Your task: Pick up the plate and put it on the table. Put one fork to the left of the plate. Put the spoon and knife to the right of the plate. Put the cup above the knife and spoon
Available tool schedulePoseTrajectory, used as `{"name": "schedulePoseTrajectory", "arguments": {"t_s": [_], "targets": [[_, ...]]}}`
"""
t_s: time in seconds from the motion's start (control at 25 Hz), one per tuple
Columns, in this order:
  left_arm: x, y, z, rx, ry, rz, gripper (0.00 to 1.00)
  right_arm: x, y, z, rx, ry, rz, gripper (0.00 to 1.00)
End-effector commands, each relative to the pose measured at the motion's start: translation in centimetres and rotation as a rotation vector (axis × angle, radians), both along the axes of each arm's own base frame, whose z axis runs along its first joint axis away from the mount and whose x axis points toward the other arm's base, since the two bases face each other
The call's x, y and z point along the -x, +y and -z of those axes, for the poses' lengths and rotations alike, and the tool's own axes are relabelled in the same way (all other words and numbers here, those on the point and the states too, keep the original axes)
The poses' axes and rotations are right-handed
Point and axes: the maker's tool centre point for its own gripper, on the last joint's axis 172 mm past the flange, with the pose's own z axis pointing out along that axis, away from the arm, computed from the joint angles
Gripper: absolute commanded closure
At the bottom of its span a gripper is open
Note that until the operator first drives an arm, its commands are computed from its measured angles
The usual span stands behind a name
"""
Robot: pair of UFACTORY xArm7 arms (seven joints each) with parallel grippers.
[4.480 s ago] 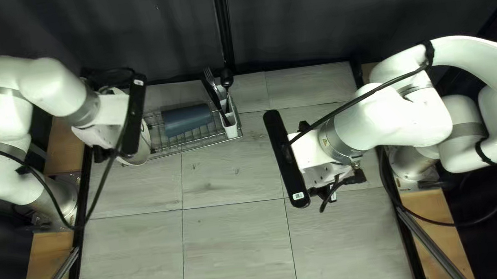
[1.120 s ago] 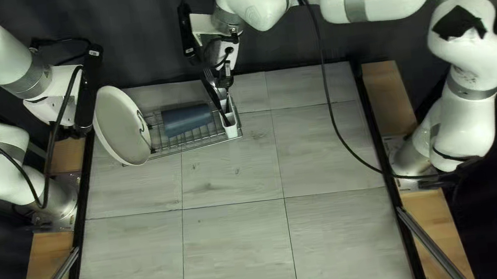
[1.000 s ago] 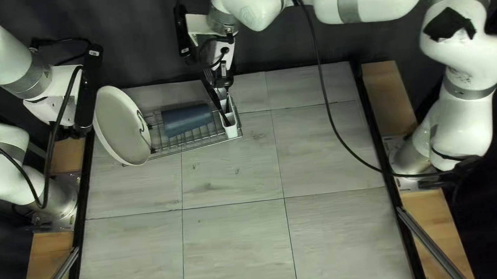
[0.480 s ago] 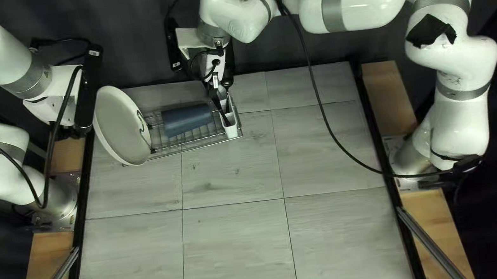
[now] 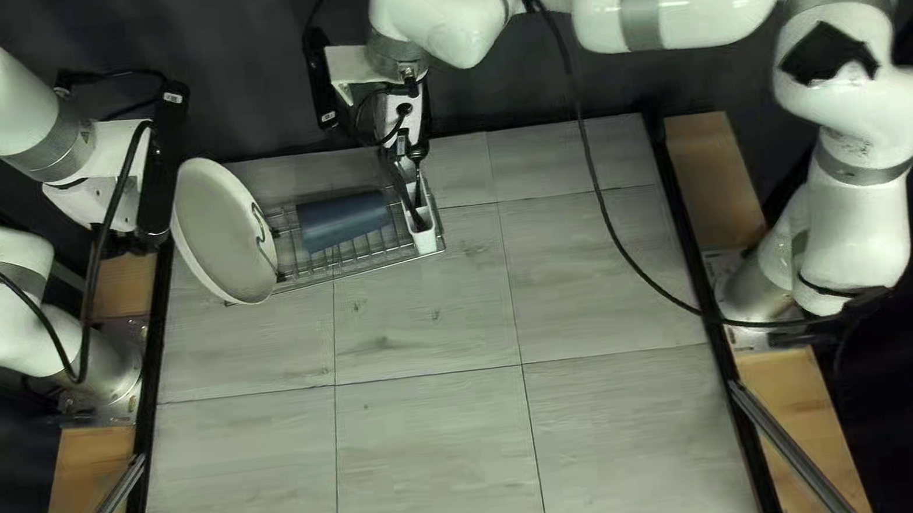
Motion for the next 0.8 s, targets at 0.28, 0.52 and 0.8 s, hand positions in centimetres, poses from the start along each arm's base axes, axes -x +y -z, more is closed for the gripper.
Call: {"name": "schedulePoseTrajectory", "arguments": {"t_s": [0.28,0.52,0.8], "targets": [[0.0,0.0,0.0,0.0,0.0,0.0,0.0,0.6,-0.5,0.2,0.078,0.007,0.017,0.0],[0.0,0.0,0.0,0.0,0.0,0.0,0.0,-0.9,-0.9,2.9,0.083,0.013,0.002,0.0],[0.0,0.0,0.0,0.0,0.0,0.0,0.0,-3.0,-1.4,6.3,0.069,0.042,-0.023,0.0]]}}
